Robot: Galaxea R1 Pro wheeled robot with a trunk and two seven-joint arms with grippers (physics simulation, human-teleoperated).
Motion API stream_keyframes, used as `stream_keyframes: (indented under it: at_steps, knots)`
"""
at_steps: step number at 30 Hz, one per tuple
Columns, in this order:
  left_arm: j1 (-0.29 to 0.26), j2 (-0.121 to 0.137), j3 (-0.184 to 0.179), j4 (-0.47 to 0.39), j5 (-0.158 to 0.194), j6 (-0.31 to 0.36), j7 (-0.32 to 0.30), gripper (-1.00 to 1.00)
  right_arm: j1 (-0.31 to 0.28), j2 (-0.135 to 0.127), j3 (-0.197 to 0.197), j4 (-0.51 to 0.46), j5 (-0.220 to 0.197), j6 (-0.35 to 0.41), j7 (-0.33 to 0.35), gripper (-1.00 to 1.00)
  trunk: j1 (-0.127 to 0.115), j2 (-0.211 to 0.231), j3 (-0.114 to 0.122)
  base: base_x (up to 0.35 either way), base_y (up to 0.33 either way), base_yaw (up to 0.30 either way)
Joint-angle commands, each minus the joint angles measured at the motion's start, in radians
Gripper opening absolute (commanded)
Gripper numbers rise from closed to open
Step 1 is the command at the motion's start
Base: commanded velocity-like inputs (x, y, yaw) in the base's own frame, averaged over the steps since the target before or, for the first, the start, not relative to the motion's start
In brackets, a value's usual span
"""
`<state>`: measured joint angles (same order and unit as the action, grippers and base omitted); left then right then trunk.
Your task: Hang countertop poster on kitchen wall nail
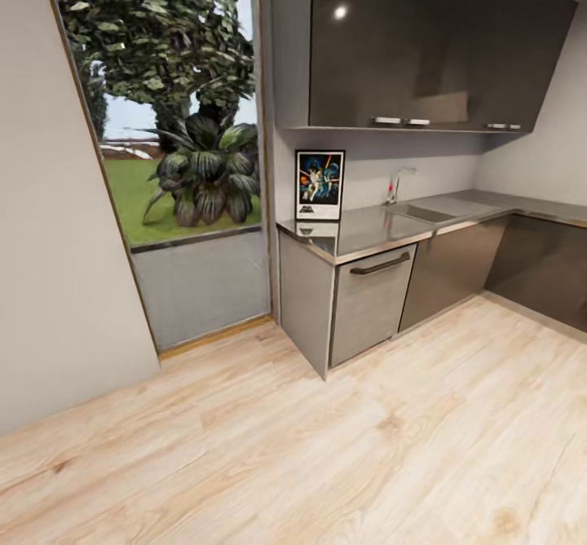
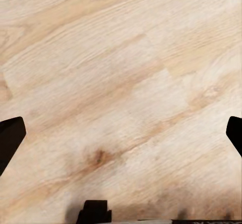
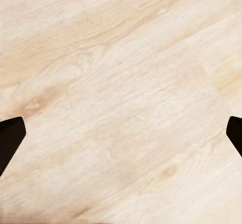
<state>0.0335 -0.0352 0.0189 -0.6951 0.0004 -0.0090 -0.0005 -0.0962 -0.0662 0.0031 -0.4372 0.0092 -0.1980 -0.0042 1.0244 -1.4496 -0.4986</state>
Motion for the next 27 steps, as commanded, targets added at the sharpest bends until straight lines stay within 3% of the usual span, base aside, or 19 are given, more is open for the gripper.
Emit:
stream_keyframes:
  at_steps: [1, 27]
  knots:
    - [0.000, -0.001, 0.001, -0.001, 0.000, -0.001, 0.000, 1.00, 0.000, 0.000, 0.000, 0.001, 0.001, -0.003, 0.000, 1.00, 0.001, 0.000, -0.001, 0.325, 0.127, 0.000]
    - [0.000, 0.000, 0.004, 0.000, -0.002, -0.002, 0.001, 1.00, 0.000, -0.003, -0.001, -0.001, 0.000, -0.004, 0.000, 1.00, 0.001, 0.000, -0.001, 0.319, 0.176, 0.000]
